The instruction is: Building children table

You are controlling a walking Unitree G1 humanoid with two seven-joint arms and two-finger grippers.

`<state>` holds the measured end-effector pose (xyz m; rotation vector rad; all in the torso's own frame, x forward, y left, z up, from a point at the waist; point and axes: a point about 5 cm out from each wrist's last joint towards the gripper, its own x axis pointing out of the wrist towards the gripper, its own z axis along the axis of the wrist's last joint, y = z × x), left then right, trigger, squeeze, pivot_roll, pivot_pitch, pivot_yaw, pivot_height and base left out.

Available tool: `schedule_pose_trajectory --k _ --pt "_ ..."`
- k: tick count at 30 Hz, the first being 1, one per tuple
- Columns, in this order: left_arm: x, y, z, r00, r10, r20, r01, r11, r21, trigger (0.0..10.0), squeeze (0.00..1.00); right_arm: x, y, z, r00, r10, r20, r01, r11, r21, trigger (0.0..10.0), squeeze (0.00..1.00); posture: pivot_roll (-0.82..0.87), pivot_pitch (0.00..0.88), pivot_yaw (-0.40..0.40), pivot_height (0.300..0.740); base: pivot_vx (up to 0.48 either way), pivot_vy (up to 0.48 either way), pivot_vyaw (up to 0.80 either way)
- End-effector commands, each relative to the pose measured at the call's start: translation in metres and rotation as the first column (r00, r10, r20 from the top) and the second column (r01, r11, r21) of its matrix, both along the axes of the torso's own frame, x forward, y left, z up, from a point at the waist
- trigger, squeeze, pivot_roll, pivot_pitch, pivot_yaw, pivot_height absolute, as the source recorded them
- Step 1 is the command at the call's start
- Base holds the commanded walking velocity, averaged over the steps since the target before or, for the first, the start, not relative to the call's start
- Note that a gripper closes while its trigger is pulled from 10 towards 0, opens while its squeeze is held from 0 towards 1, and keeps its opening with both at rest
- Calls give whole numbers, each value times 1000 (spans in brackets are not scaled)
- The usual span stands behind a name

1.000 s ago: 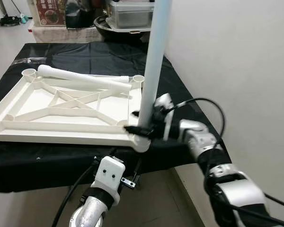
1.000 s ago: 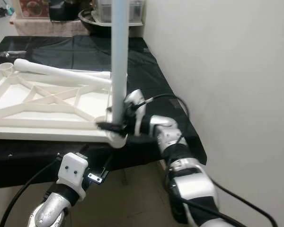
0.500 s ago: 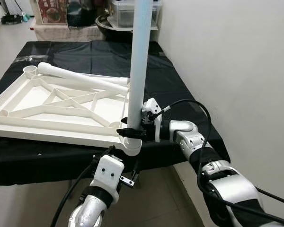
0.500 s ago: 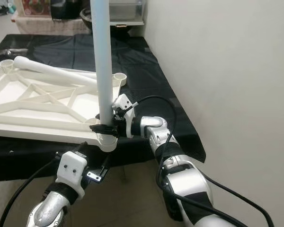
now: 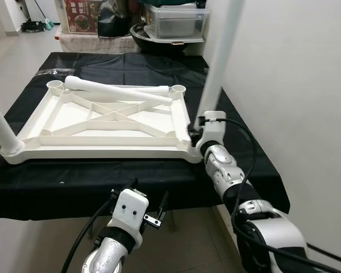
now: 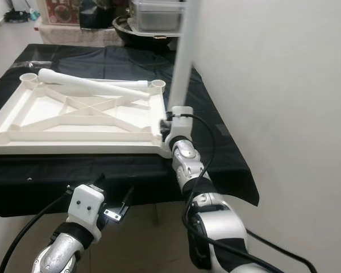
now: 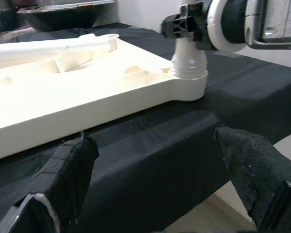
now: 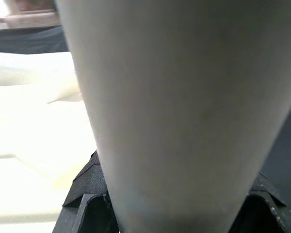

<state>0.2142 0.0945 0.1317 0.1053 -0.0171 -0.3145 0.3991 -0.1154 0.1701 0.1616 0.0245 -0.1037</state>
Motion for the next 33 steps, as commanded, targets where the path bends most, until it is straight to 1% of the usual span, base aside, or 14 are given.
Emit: schedule_pose_trajectory --k 1,5,6,7,8,9,12,13,17,18,24,29,32,33 --pt "0 -2 -4 1000 -9 -16 9 1000 -1 10000 0 -8 -16 -18 976 -205 -70 211 974 88 0 0 128 97 -95 740 0 0 0" --pt "-1 -2 -4 1000 -8 -16 8 1000 0 10000 0 -14 5 -24 953 -281 -117 297 941 162 0 0 135 98 -100 740 0 0 0" --pt "-1 -2 -4 1000 -7 -15 7 1000 0 10000 0 -14 17 -23 963 -243 -119 261 951 167 4667 0 136 99 -101 740 0 0 0" --pt "-1 -2 -4 1000 -7 -15 7 1000 0 10000 0 -14 17 -23 963 -243 -119 261 951 167 4667 0 136 99 -101 740 0 0 0" --pt "-1 -2 -4 1000 -6 -15 6 1000 -1 10000 0 -13 24 -20 976 -194 -97 208 965 161 10000 0 129 99 -99 740 0 0 0" --pt "-1 -2 -4 1000 -6 -15 6 1000 -2 10000 0 -13 28 -17 982 -169 -84 180 972 151 10000 1000 127 99 -99 740 0 0 0" --pt "-1 -2 -4 1000 -8 -16 8 1000 -3 10000 0 -10 35 -9 999 -51 -14 52 983 178 10000 1000 124 98 -99 740 0 0 0" --pt "0 -3 -4 1000 -8 -17 8 1000 -4 10000 0 -9 32 -3 998 20 51 -28 988 149 10000 592 120 97 -99 740 0 0 0" --pt "0 -3 -4 1000 -9 -18 9 1000 -6 10000 0 -8 29 4 988 90 125 -102 991 86 10000 592 120 97 -99 740 0 0 0" --pt "0 -3 -4 1000 -9 -18 9 1000 -7 10000 0 -8 28 7 960 234 157 -249 964 89 10000 0 116 93 -97 740 0 0 0" --pt "1 -3 -5 1000 -11 -19 11 1000 -7 10000 0 -11 16 7 718 678 157 -691 722 37 10000 0 112 88 -98 740 0 0 0" --pt "1 -3 -5 1000 -12 -19 12 1000 -6 10000 0 -13 14 7 656 741 140 -751 660 29 10000 0 116 87 -99 740 0 0 0" --pt "0 -4 -5 1000 -12 -18 12 1000 -6 10000 0 -32 26 -2 248 969 18 -968 249 -17 10000 0 129 82 -103 740 0 0 0" --pt "0 -4 -5 1000 -12 -18 12 1000 -6 10000 0 -32 26 -2 248 969 18 -968 249 -17 10000 0 129 82 -103 740 0 0 0"
